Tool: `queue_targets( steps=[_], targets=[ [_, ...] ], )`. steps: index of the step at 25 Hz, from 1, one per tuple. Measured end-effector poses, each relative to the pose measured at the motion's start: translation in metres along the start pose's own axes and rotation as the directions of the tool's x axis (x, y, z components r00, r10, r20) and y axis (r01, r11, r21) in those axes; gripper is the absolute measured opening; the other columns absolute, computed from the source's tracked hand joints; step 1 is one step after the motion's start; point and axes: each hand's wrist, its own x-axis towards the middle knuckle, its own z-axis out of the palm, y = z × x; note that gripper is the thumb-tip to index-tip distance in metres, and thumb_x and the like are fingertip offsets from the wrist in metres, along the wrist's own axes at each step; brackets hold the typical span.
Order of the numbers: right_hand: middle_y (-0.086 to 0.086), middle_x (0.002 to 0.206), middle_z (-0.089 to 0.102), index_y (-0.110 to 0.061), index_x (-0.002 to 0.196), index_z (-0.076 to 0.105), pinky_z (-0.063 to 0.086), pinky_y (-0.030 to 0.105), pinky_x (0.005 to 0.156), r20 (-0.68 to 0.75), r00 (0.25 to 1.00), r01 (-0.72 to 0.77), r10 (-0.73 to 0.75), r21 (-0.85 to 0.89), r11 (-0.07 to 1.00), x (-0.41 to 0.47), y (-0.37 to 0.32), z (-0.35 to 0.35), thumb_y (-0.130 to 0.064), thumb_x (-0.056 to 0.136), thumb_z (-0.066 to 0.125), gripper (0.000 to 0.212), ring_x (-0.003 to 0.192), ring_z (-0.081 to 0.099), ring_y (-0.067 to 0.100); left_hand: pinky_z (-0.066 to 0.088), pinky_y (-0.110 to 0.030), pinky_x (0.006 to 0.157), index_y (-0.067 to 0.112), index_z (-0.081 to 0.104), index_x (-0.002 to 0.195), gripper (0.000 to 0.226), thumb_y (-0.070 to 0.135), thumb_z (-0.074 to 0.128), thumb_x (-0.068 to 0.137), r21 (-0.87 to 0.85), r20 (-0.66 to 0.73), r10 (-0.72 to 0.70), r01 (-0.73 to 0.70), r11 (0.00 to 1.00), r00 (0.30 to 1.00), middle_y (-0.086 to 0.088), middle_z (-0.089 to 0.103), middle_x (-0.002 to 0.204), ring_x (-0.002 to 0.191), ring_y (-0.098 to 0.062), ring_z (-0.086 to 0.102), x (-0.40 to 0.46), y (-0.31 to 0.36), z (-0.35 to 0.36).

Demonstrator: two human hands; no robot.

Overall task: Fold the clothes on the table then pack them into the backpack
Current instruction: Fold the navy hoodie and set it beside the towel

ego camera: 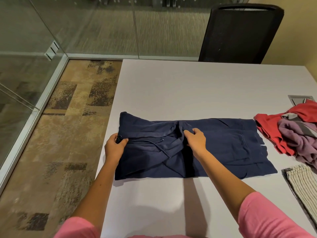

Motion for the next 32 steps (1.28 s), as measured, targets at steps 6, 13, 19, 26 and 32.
queue_targets(
  steps=[6, 13, 19, 26, 32],
  targets=[
    [0.012, 0.087, 0.05, -0.011, 0.093, 0.038, 0.053, 0.051, 0.069, -0.029, 0.999, -0.038, 0.029, -0.379, 0.925, 0.006, 0.026, -0.024, 0.007, 0.082, 0.052, 0.025, 0.074, 0.048, 0.027, 0.046, -0.038, 0.095, 0.008, 0.056, 0.128, 0.041, 0.016, 0.065, 0.089, 0.034, 0.007, 0.027, -0.027, 0.999, 1.0, -0.011, 0.062, 0.122, 0.111, -0.029, 0.057, -0.006, 0.014, 0.006],
    [0.012, 0.129, 0.047, -0.008, 0.123, 0.054, 0.037, 0.035, 0.091, -0.158, 0.789, 0.425, -0.594, -0.558, 0.713, -0.02, 0.011, -0.003, -0.006, 0.089, 0.047, 0.035, 0.11, 0.046, 0.029, 0.044, -0.038, 0.097, 0.01, 0.047, 0.136, 0.05, 0.017, 0.065, 0.089, 0.085, 0.036, 0.037, -0.04, 0.996, 0.999, -0.014, 0.057, 0.129, 0.117, -0.031, 0.054, -0.013, 0.032, 0.008],
    [0.008, 0.155, 0.025, -0.019, 0.147, 0.031, 0.03, 0.05, 0.106, 0.475, 0.869, 0.492, -0.137, -0.801, 0.342, -0.013, 0.012, 0.011, -0.043, 0.1, 0.035, 0.053, 0.137, 0.027, 0.037, 0.048, -0.039, 0.094, 0.023, 0.028, 0.142, 0.077, 0.02, 0.074, 0.081, 0.059, 0.282, 0.043, -0.062, 0.996, 0.958, -0.014, 0.054, 0.129, 0.11, -0.028, 0.057, -0.02, 0.077, 0.022],
    [0.003, 0.106, 0.071, -0.021, 0.118, 0.063, 0.055, 0.034, 0.08, 0.536, 0.844, -0.19, 0.025, 0.256, 0.948, -0.04, -0.041, -0.021, -0.05, 0.097, 0.044, 0.041, 0.098, 0.067, 0.02, 0.047, -0.027, 0.085, 0.014, 0.003, 0.153, 0.096, 0.019, 0.069, 0.083, 0.152, 0.444, 0.191, -0.284, 0.947, 0.875, -0.008, 0.067, 0.11, 0.094, -0.016, 0.061, -0.08, 0.116, 0.108],
    [0.014, 0.111, 0.068, -0.011, 0.112, 0.057, 0.056, 0.043, 0.087, 0.31, 0.95, -0.122, 0.038, 0.259, 0.958, -0.028, -0.018, -0.02, -0.032, 0.086, 0.069, 0.036, 0.098, 0.068, 0.025, 0.045, -0.037, 0.101, 0.056, 0.036, 0.134, 0.057, 0.041, 0.053, 0.082, -0.075, 0.507, 0.078, -0.046, 0.996, 0.859, 0.006, 0.059, 0.125, 0.11, -0.014, 0.058, -0.092, 0.09, 0.124]
  ],
)
